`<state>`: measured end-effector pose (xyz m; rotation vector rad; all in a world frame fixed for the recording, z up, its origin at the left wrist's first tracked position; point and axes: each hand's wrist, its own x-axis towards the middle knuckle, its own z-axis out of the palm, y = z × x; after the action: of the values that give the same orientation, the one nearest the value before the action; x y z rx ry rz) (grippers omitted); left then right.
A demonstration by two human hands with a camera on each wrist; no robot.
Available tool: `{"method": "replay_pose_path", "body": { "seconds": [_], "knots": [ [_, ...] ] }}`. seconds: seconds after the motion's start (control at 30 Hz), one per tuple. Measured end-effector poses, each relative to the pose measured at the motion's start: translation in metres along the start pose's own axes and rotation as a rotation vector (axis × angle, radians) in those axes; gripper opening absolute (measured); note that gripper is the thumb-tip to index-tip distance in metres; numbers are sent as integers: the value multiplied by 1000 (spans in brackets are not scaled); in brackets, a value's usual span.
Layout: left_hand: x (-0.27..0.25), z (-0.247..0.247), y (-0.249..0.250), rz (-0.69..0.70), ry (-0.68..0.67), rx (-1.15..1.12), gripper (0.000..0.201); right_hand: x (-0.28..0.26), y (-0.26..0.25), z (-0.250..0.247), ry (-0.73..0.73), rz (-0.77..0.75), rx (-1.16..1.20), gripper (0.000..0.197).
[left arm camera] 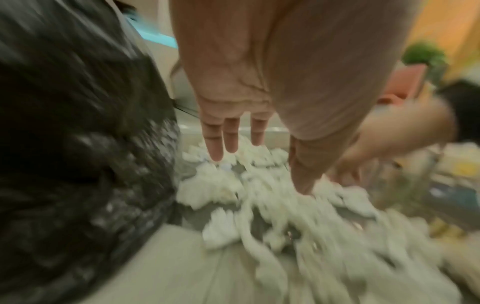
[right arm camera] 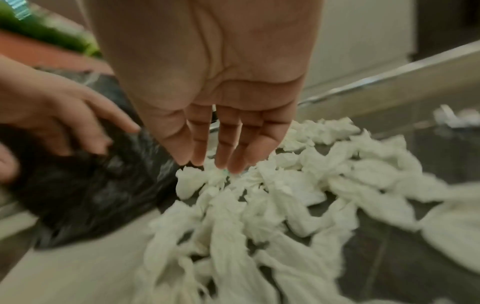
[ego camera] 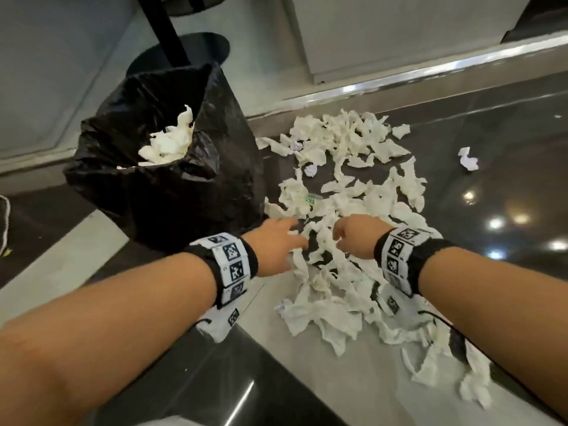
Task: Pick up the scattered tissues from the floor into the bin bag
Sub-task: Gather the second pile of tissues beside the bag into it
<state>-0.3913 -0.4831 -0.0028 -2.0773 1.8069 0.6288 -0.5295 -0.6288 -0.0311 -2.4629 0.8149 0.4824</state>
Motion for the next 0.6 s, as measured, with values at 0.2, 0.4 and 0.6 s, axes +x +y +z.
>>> {"method": "replay_pose_path", "body": {
  "seconds": [0.2, 0.4, 0.6],
  "knots": [
    [22, 107, 49, 252, -327, 56, 68, -60, 40, 13, -91, 65, -78, 26],
    [9, 105, 37, 230, -238, 87, 28, -64, 49, 24, -130, 107, -90, 30],
    [-17, 82, -6, 0, -62, -249, 8, -42, 19, 37, -125, 28, -107, 42]
  ]
}}
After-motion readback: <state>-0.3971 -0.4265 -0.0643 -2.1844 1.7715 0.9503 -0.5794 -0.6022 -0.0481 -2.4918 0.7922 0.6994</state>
